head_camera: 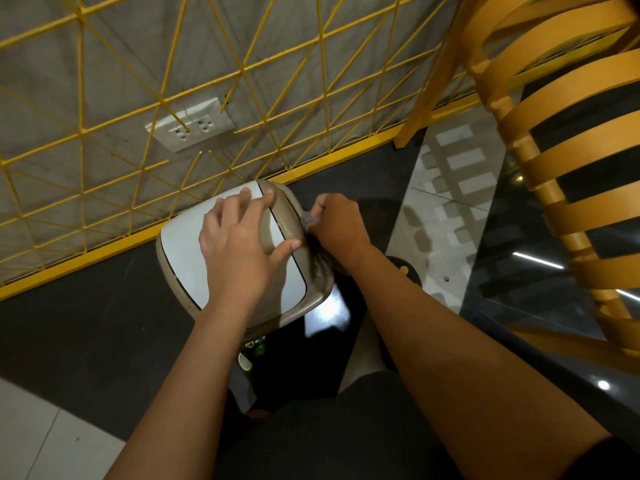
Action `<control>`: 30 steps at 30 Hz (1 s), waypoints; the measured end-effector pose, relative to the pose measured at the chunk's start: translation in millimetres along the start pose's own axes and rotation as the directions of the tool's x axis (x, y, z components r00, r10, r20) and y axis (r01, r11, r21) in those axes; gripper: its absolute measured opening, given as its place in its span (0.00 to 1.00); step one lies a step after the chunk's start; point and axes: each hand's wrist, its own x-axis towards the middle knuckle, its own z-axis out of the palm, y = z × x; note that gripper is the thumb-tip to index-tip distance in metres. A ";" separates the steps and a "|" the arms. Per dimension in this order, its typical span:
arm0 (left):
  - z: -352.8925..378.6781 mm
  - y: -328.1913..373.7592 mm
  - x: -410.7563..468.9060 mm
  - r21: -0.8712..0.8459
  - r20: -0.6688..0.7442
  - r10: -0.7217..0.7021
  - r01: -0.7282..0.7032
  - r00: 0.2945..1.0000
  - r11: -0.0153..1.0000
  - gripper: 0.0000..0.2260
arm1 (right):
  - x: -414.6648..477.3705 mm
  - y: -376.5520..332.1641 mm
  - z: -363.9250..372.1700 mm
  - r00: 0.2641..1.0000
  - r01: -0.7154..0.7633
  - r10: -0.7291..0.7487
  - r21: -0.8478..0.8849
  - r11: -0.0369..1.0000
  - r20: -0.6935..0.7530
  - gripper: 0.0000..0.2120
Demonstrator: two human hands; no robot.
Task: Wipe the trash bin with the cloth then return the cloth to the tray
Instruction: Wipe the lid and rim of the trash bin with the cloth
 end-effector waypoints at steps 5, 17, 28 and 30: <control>-1.3 0.4 -1.9 -0.007 -0.006 0.000 0.000 1.000 1.000 0.30 | -21.1 19.2 -1.0 0.994 -0.090 0.091 -0.031 0.996 0.058 0.09; 0.3 0.9 -0.2 0.019 0.009 0.015 -0.015 1.000 1.000 0.30 | 2.8 4.2 0.2 1.000 0.023 -0.023 0.008 1.000 0.008 0.16; -1.9 -3.4 3.0 -0.005 0.023 0.028 -0.028 0.999 1.000 0.32 | -28.8 26.2 -0.2 0.987 -0.119 0.121 -0.021 0.993 0.104 0.16; -5.1 -5.2 3.8 -0.010 0.041 0.032 -0.031 0.999 0.999 0.35 | -40.1 32.4 6.4 0.988 -0.124 0.124 -0.007 0.992 0.096 0.13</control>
